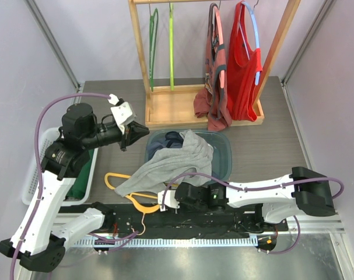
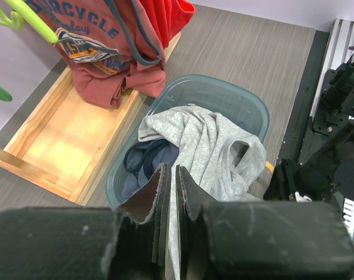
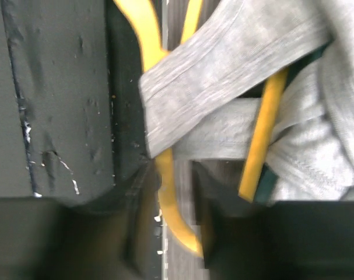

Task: Remove the tank top from the hanger
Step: Pick up the hanger at the center of the board.

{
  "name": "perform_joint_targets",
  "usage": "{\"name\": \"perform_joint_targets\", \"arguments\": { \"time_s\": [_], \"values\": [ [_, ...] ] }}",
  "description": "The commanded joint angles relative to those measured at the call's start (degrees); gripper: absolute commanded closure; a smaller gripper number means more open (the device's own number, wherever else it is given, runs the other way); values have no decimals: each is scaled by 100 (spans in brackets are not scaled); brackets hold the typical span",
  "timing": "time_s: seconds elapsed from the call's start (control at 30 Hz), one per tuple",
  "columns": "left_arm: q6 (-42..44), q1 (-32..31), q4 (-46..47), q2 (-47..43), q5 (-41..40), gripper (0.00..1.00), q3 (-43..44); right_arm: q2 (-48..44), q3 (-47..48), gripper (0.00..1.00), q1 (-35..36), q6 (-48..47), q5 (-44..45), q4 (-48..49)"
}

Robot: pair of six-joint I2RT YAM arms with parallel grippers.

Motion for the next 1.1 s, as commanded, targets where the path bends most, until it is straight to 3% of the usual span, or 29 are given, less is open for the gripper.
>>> {"name": "perform_joint_targets", "arguments": {
  "time_s": [0.0, 0.13, 0.3, 0.6, 0.7, 0.73, 0.8, 1.07],
  "values": [
    [-53, 43, 182, -65, 186, 89, 257, -238, 211, 47, -21, 136, 177, 120],
    [-71, 52, 173, -83, 168, 89, 275, -168, 87, 30, 5, 154, 300, 366],
    [-71, 61, 182, -74, 195, 89, 292, 148, 34, 29, 49, 163, 361, 472],
    [-106, 70, 165, -30, 203, 89, 415, 842, -97, 46, 49, 461, 80, 991],
    [-115, 87, 156, 5, 221, 89, 442, 712, -10, 62, 49, 461, 272, 965],
    [-106, 79, 156, 5, 221, 89, 433, 650, 95, 73, 40, 435, 326, 860],
    [-106, 78, 156, 5, 238, 89, 416, 466, 253, 85, 23, 391, 519, 615],
    [-18, 87, 94, -91, 230, 89, 547, -781, 1501, 89, -231, 373, 538, -502]
  ]
}}
